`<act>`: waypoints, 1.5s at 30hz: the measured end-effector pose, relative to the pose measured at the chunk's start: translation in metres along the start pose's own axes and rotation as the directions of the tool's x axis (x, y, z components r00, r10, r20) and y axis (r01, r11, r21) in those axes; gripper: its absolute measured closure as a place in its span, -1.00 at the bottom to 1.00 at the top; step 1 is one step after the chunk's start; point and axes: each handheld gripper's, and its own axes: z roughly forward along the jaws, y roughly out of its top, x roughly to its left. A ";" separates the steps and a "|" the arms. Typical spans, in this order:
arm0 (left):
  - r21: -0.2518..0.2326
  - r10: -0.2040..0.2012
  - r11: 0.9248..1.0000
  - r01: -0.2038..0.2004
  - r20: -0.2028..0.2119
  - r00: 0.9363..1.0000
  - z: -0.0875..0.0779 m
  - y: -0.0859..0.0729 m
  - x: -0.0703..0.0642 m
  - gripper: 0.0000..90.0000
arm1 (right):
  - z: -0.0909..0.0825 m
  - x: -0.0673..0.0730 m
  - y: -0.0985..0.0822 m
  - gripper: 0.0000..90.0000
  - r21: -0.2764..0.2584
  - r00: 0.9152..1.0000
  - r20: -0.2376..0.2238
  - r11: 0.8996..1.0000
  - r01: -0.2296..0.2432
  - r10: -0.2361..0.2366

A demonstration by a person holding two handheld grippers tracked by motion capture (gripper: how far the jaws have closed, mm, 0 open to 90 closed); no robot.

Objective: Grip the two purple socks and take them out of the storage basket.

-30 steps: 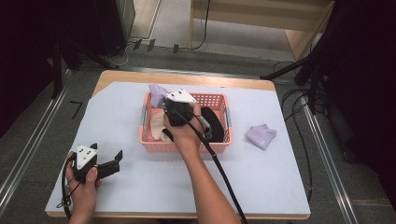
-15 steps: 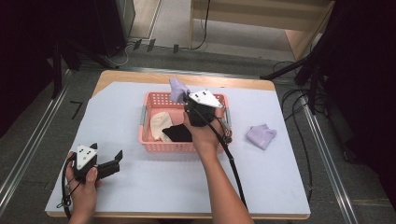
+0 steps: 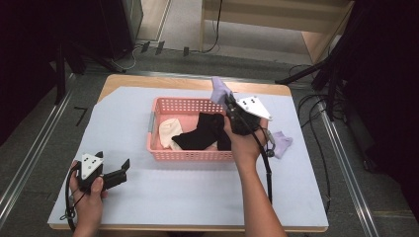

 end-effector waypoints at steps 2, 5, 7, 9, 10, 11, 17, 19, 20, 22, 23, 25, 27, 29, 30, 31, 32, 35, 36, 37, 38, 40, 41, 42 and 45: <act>0.001 0.001 1.000 -0.001 0.001 1.000 0.000 0.000 0.000 -0.82 | -0.005 -0.011 -0.001 0.95 -0.009 1.000 0.022 1.000 -0.004 0.004; 0.002 0.004 1.000 -0.004 0.001 1.000 0.000 0.000 0.000 -0.82 | -0.014 -0.027 -0.002 0.95 -0.015 0.999 0.049 1.000 -0.022 0.022; 0.002 0.008 1.000 -0.008 0.001 1.000 0.000 0.000 0.000 -0.82 | -0.019 -0.039 -0.005 0.95 -0.013 0.997 0.071 0.999 -0.038 0.039; 0.003 0.008 1.000 -0.008 0.000 1.000 0.000 0.000 0.000 -0.82 | -0.025 -0.048 -0.007 0.95 -0.012 0.995 0.088 0.999 -0.042 0.043; 0.001 0.005 1.000 -0.005 -0.001 1.000 0.000 0.000 0.000 -0.82 | -0.027 -0.052 -0.009 0.95 -0.009 0.994 0.096 0.999 -0.042 0.043; 0.001 0.002 1.000 -0.002 0.000 1.000 0.000 0.000 0.000 -0.82 | -0.028 -0.055 -0.011 0.95 -0.005 0.994 0.104 0.999 -0.041 0.041; 0.004 0.008 1.000 -0.008 0.001 1.000 0.000 0.000 0.000 -0.82 | -0.038 -0.077 -0.035 0.94 0.044 0.988 0.149 0.997 -0.057 0.050; 0.004 0.008 1.000 -0.008 0.001 1.000 0.000 0.000 0.000 -0.82 | -0.041 -0.086 -0.047 0.94 0.076 0.984 0.170 0.994 -0.073 0.059; 0.004 0.008 1.000 -0.008 0.001 1.000 0.000 0.000 0.000 -0.82 | -0.042 -0.088 -0.051 0.94 0.082 0.983 0.175 0.994 -0.077 0.062; 0.007 0.008 1.000 -0.008 0.000 1.000 -0.001 0.000 0.000 -0.82 | -0.045 -0.095 -0.062 0.94 0.109 0.978 0.200 0.991 -0.084 0.061; 0.007 0.009 1.000 -0.009 0.000 1.000 -0.001 0.000 0.000 -0.82 | -0.046 -0.098 -0.067 0.94 0.118 0.975 0.211 0.989 -0.094 0.067; 0.012 0.010 1.000 -0.010 0.001 1.000 -0.001 0.000 0.000 -0.82 | -0.048 -0.104 -0.075 0.93 0.147 0.970 0.230 0.983 -0.113 0.077; 0.012 0.011 1.000 -0.011 0.002 1.000 -0.001 0.000 0.000 -0.82 | -0.051 -0.110 -0.082 0.84 0.162 0.967 0.232 0.976 -0.142 0.102; 0.007 0.011 1.000 -0.011 -0.001 1.000 -0.001 0.000 0.000 -0.82 | -0.055 -0.114 -0.086 0.61 0.151 0.963 0.218 0.970 -0.193 0.158; 0.006 0.009 1.000 -0.009 0.000 1.000 -0.001 0.000 -0.001 -0.82 | -0.057 -0.115 -0.088 0.51 0.146 0.961 0.206 0.965 -0.216 0.184; 0.006 0.009 1.000 -0.009 0.000 1.000 -0.001 0.000 -0.001 -0.82 | -0.059 -0.116 -0.089 0.44 0.137 0.960 0.196 0.964 -0.227 0.198; 0.006 0.010 1.000 -0.010 -0.001 1.000 -0.001 0.000 -0.001 -0.82 | -0.061 -0.117 -0.090 0.39 0.139 0.962 0.192 0.965 -0.224 0.195; 0.006 0.011 1.000 -0.011 0.000 1.000 -0.001 0.000 -0.001 -0.82 | -0.069 -0.120 -0.094 0.29 0.144 0.967 0.190 0.969 -0.199 0.171; 0.006 0.011 1.000 -0.011 0.000 1.000 -0.001 0.000 -0.001 -0.82 | -0.071 -0.121 -0.095 0.24 0.139 0.967 0.188 0.970 -0.199 0.171; 0.006 0.011 1.000 -0.011 0.000 1.000 -0.001 0.000 -0.001 -0.82 | -0.075 -0.121 -0.096 0.20 0.134 0.965 0.181 0.967 -0.214 0.189; 0.006 0.011 1.000 -0.011 0.000 1.000 -0.001 0.000 -0.001 -0.82 | -0.079 -0.122 -0.098 0.14 0.129 0.963 0.177 0.966 -0.226 0.201; 0.005 0.012 1.000 -0.012 0.000 1.000 -0.001 0.000 -0.001 -0.82 | -0.086 -0.125 -0.104 0.00 0.128 0.967 0.158 0.967 -0.221 0.200; 0.005 0.012 1.000 -0.012 0.000 1.000 -0.001 0.000 -0.001 -0.82 | -0.088 -0.126 -0.106 -0.06 0.132 0.969 0.154 0.967 -0.216 0.195; 0.003 0.012 1.000 -0.012 0.000 1.000 -0.001 0.000 -0.001 -0.82 | -0.091 -0.126 -0.108 -0.12 0.139 0.970 0.154 0.968 -0.208 0.186; 0.004 0.013 1.000 -0.013 -0.002 1.000 -0.001 0.000 -0.001 -0.82 | -0.102 -0.129 -0.116 -0.17 0.136 0.977 0.137 0.974 -0.182 0.163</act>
